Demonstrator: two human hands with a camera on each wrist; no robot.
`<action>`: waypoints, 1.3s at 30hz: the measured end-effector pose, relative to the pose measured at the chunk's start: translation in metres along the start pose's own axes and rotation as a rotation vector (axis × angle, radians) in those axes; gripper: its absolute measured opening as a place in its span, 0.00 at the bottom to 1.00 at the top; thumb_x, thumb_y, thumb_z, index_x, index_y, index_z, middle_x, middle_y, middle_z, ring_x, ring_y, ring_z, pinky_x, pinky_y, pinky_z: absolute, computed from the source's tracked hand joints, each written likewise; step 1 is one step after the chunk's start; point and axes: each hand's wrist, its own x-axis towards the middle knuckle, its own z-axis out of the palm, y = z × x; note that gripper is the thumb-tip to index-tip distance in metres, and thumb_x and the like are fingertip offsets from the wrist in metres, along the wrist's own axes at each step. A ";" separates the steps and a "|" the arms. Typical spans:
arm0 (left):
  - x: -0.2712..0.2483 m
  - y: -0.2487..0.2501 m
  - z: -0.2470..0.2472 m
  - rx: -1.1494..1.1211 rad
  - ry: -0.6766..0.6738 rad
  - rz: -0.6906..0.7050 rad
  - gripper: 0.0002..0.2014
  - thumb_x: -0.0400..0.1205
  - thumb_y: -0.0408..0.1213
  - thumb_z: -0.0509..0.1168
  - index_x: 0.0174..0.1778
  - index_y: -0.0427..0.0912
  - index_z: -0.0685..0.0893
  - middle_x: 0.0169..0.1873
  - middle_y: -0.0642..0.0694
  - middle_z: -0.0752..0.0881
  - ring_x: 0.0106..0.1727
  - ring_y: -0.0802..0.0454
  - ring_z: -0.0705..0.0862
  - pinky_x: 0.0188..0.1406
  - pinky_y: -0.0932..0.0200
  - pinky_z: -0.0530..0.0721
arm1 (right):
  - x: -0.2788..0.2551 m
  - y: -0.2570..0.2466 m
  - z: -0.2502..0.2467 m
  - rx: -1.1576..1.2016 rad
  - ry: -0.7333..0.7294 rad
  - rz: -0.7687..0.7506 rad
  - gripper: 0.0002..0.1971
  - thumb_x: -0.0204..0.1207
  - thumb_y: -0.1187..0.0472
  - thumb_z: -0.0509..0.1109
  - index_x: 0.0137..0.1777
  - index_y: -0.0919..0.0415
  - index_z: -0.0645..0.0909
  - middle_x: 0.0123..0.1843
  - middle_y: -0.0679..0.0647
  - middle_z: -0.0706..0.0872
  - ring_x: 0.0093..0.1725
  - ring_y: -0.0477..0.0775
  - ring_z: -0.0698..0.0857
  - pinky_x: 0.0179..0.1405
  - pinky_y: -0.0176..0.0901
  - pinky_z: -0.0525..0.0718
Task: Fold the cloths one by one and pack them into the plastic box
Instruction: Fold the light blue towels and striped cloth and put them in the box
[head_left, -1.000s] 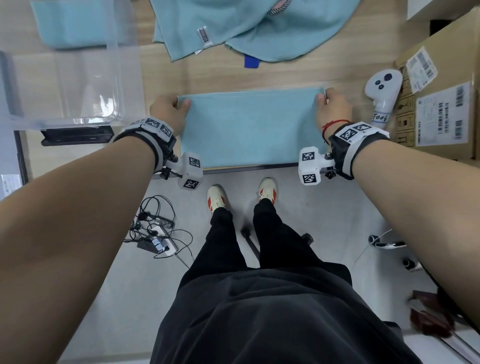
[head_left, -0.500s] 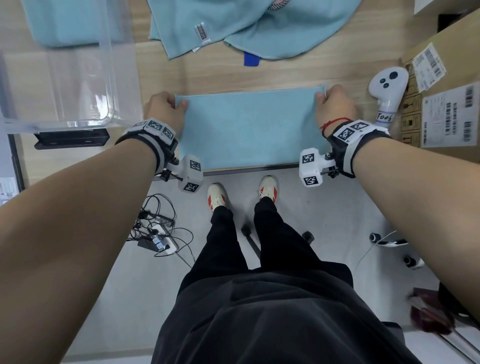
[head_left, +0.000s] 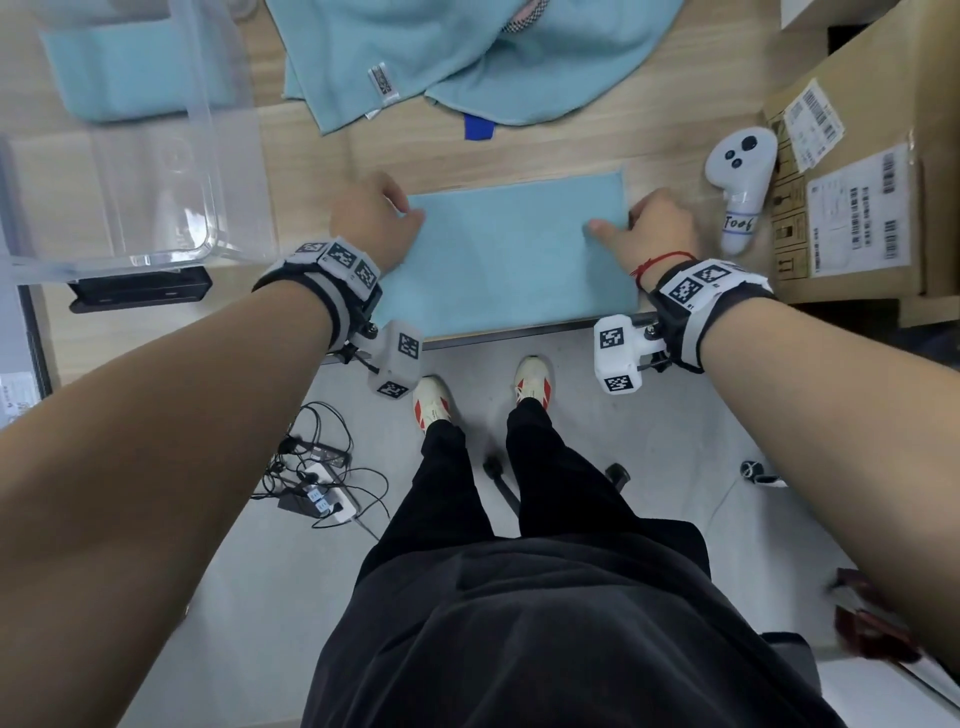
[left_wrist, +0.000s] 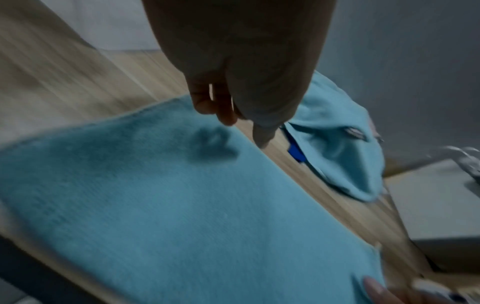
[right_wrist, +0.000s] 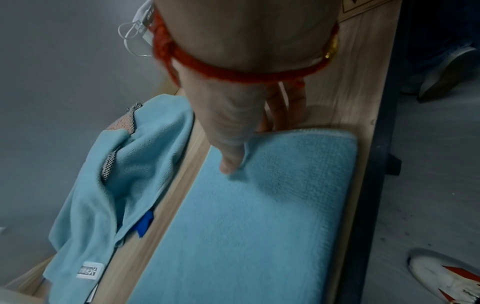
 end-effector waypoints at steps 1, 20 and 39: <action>-0.003 0.008 0.007 -0.012 -0.068 0.039 0.07 0.73 0.45 0.68 0.42 0.48 0.79 0.32 0.54 0.79 0.38 0.51 0.80 0.42 0.55 0.83 | -0.002 0.003 0.002 -0.013 -0.017 0.005 0.36 0.64 0.35 0.76 0.60 0.62 0.75 0.53 0.57 0.84 0.50 0.59 0.84 0.46 0.50 0.83; -0.047 0.031 0.069 0.338 -0.356 0.274 0.28 0.67 0.50 0.80 0.55 0.46 0.74 0.55 0.45 0.71 0.61 0.43 0.71 0.59 0.50 0.74 | -0.018 0.016 0.008 0.256 -0.050 -0.079 0.14 0.70 0.51 0.75 0.41 0.55 0.74 0.43 0.52 0.82 0.42 0.54 0.81 0.43 0.45 0.80; -0.049 0.033 0.044 0.125 -0.287 0.197 0.17 0.71 0.48 0.78 0.49 0.47 0.81 0.45 0.49 0.82 0.43 0.52 0.78 0.45 0.60 0.74 | -0.041 -0.019 -0.031 0.498 -0.304 -0.157 0.15 0.70 0.58 0.73 0.57 0.54 0.85 0.55 0.50 0.89 0.54 0.52 0.88 0.58 0.48 0.85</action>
